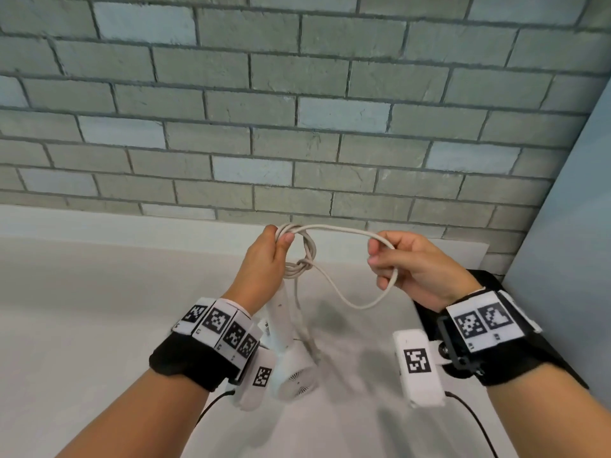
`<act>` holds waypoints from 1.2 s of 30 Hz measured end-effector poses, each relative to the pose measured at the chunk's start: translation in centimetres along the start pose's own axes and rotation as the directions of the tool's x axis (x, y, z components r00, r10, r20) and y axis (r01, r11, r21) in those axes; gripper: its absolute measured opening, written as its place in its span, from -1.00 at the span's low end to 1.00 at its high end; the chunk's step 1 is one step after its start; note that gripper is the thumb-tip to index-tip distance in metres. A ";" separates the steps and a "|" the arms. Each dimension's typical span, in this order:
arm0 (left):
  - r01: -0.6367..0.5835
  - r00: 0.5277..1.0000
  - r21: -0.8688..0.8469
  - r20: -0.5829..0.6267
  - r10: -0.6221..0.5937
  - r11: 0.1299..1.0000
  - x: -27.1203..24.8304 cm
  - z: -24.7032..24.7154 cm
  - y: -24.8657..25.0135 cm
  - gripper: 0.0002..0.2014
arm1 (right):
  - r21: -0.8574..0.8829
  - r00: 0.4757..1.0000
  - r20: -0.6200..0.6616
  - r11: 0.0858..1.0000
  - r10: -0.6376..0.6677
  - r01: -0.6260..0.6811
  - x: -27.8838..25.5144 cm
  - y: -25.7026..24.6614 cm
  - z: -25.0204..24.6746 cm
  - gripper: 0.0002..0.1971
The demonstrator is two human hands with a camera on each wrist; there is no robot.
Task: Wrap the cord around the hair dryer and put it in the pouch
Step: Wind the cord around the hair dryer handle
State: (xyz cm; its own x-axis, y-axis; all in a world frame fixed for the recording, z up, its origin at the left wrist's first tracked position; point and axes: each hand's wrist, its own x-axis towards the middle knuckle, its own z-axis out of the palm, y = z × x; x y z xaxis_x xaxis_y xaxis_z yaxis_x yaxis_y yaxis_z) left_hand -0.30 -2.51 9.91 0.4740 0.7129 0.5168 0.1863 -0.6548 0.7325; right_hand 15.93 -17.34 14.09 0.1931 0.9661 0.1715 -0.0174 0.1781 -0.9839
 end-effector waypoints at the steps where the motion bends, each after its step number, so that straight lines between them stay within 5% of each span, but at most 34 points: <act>1: 0.008 1.000 -0.003 -0.008 -0.008 1.000 0.0 -0.1 -0.1 -0.76 | -0.027 1.000 -0.015 1.000 -0.014 0.014 -0.1 0.3 -0.4 -0.87; 6: 0.003 1.000 0.009 -0.022 -0.003 1.000 0.1 -0.1 -0.5 -0.74 | -0.045 0.998 -0.067 0.999 -0.006 0.003 -0.7 1.1 -0.7 -0.83; 11: 0.062 0.990 0.015 -0.128 -0.060 0.998 0.7 -0.8 -1.5 -0.75 | -0.602 0.955 -0.196 0.796 -0.221 0.060 -1.2 0.7 -2.1 -0.89; 15: 0.074 0.987 0.040 -0.149 -0.068 0.996 0.6 -0.9 -2.2 -0.77 | -0.411 0.902 -0.322 0.901 -0.287 0.140 -1.8 1.6 -2.5 -0.91; 22: 0.081 0.986 0.085 -0.155 -0.067 0.993 0.4 -1.2 -2.3 -0.70 | -0.547 0.851 -0.392 0.833 -0.349 0.089 -2.9 2.2 -2.7 -0.71; 26: 0.187 0.977 -0.001 -0.101 -0.186 0.982 0.6 -1.5 -2.3 -0.72 | -0.116 0.916 -0.334 0.974 -0.221 0.193 -3.5 1.4 -1.9 -0.69; 29: 0.186 0.978 -0.021 -0.088 -0.187 0.982 0.6 -1.6 -2.1 -0.76 | -0.049 0.916 -0.306 0.966 -0.258 0.255 -3.5 0.5 -1.2 -0.66; 36: 0.178 0.984 0.024 0.001 -0.179 0.984 0.9 -1.0 -1.3 -0.75 | -0.042 0.800 -0.363 0.866 -0.477 0.498 -3.2 -0.7 1.0 -0.77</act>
State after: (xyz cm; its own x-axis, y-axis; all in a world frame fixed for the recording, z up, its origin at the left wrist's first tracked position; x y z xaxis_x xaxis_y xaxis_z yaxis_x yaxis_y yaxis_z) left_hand -0.99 -0.83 9.87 0.4338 0.8182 0.3774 0.2886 -0.5230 0.8020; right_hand 14.35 -20.31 14.25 0.5193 0.6200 0.5882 0.1219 0.6275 -0.7690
